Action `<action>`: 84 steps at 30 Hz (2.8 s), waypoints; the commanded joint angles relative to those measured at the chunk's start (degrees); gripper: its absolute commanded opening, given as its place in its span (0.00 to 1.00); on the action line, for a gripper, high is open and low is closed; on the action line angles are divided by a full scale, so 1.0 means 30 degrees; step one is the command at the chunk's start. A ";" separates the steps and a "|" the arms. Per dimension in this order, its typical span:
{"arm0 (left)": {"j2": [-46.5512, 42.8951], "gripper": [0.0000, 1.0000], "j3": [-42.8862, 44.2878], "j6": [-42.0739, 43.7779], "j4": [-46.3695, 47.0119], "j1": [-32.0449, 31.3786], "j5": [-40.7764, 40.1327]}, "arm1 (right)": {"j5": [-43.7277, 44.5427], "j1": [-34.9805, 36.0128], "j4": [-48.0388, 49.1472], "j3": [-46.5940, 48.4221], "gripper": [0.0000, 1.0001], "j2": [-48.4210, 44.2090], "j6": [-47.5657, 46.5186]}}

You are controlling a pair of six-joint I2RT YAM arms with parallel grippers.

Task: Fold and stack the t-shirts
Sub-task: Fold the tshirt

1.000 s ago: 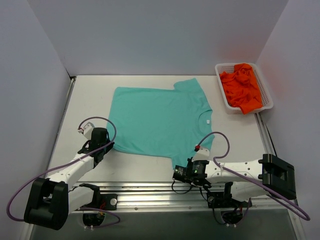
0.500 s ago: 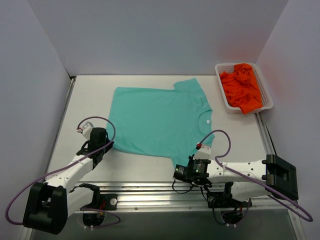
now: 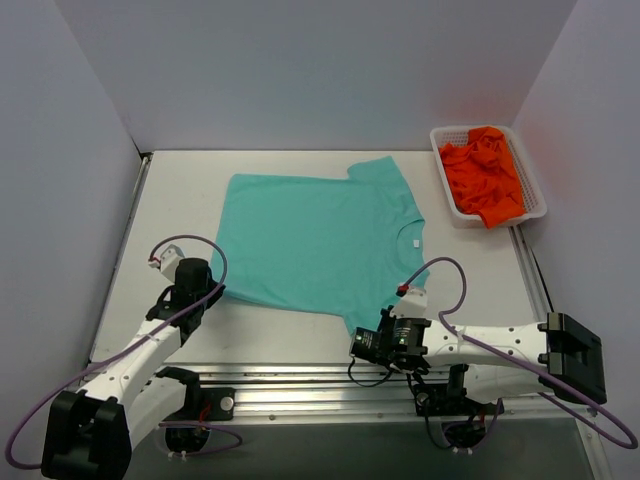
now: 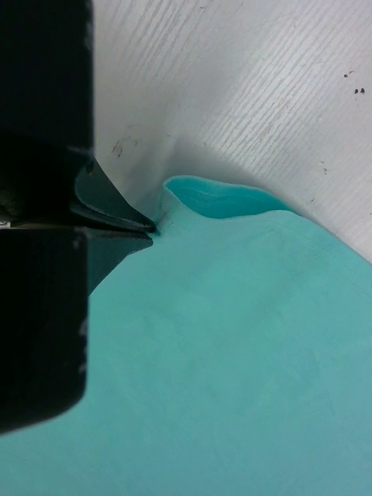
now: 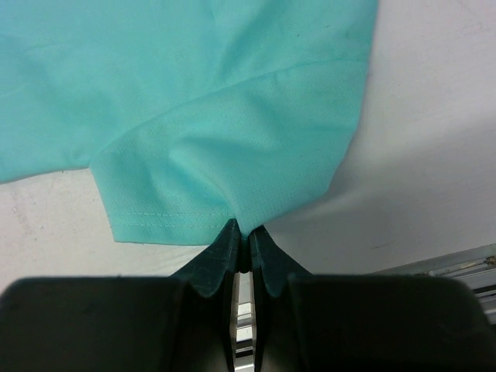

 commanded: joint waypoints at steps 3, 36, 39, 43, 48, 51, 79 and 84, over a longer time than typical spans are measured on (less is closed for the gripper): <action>-0.0719 0.02 0.0807 0.0165 -0.0689 -0.0102 -0.0013 | 0.1543 0.0156 -0.1659 0.0658 0.00 -0.0681 0.0371; -0.1834 0.02 0.1042 0.0312 -0.1861 -0.0102 -0.0306 | 0.2391 0.0156 -0.2214 0.1068 0.00 -0.0740 0.0545; -0.1804 0.02 0.1100 0.0341 -0.1861 -0.0102 -0.0277 | 0.2597 0.0156 -0.2420 0.1185 0.00 -0.0798 0.0634; -0.1745 0.02 0.1246 0.0341 -0.1861 -0.0102 -0.0277 | 0.3007 0.0156 -0.2830 0.1507 0.00 -0.0916 0.0722; -0.1775 0.02 0.1510 0.0341 -0.1919 -0.0102 -0.0277 | 0.3505 0.0127 -0.3358 0.2064 0.00 -0.1033 0.0781; -0.1804 0.02 0.1657 0.0399 -0.2065 -0.0073 -0.0277 | 0.3740 0.0127 -0.3358 0.2210 0.00 -0.1033 0.0751; 0.2471 0.02 0.5143 0.0311 0.0362 0.0308 0.0982 | 0.5060 -0.6636 0.1032 0.6429 0.00 0.1251 -0.7595; 0.4167 0.02 0.5699 0.0340 0.1126 0.0425 0.1450 | 0.4708 -0.7869 0.2119 0.7218 0.00 0.2539 -0.9293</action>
